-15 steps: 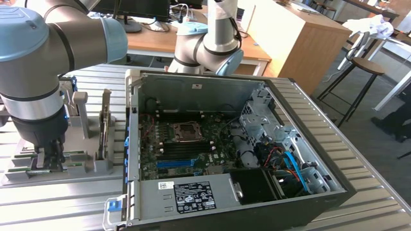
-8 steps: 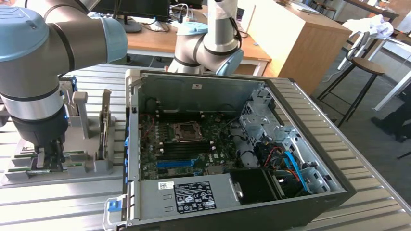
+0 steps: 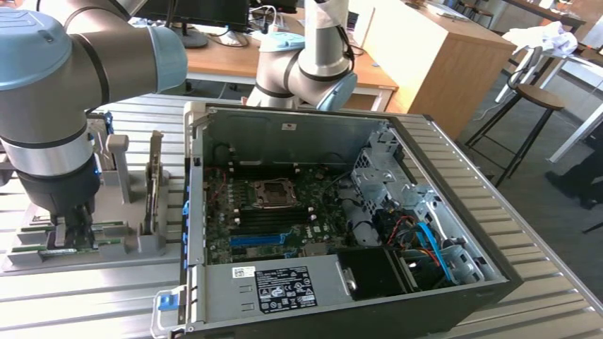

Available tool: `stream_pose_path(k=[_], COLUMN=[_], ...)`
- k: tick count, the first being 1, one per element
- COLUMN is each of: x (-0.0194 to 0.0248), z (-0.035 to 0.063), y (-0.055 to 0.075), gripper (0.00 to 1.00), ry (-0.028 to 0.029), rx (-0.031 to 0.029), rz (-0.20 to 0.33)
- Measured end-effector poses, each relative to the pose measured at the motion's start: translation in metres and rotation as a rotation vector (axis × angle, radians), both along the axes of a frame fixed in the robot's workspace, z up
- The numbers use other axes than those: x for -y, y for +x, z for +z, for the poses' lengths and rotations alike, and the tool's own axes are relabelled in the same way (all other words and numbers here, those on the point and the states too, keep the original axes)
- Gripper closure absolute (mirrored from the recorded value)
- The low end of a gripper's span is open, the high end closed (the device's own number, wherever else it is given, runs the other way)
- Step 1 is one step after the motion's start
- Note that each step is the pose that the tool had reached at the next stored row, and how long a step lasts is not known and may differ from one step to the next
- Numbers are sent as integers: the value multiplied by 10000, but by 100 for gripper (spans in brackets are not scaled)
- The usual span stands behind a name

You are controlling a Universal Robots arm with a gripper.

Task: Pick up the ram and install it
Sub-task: 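Pick up the ram and move it above insertion slot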

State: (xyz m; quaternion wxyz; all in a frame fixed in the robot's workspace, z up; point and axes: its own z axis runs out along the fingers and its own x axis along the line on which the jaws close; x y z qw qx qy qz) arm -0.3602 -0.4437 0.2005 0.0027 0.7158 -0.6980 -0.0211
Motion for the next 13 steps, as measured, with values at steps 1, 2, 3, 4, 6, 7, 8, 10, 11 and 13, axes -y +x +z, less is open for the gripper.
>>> stream_pose_path(k=[1, 2, 3, 4, 6, 7, 8, 10, 11, 13], x=[0, 0, 0, 0, 0, 0, 0, 0, 0, 0], z=[0, 0, 0, 0, 0, 0, 0, 0, 0, 0], y=[0, 0, 0, 0, 0, 0, 0, 0, 0, 0], gripper=[86, 86, 86, 86, 89, 89, 89, 89, 89, 89], ry=[0, 0, 0, 0, 0, 0, 0, 0, 0, 0], rx=[0, 0, 0, 0, 0, 0, 0, 0, 0, 0], rz=[0, 0, 0, -1, 0, 0, 0, 0, 0, 0])
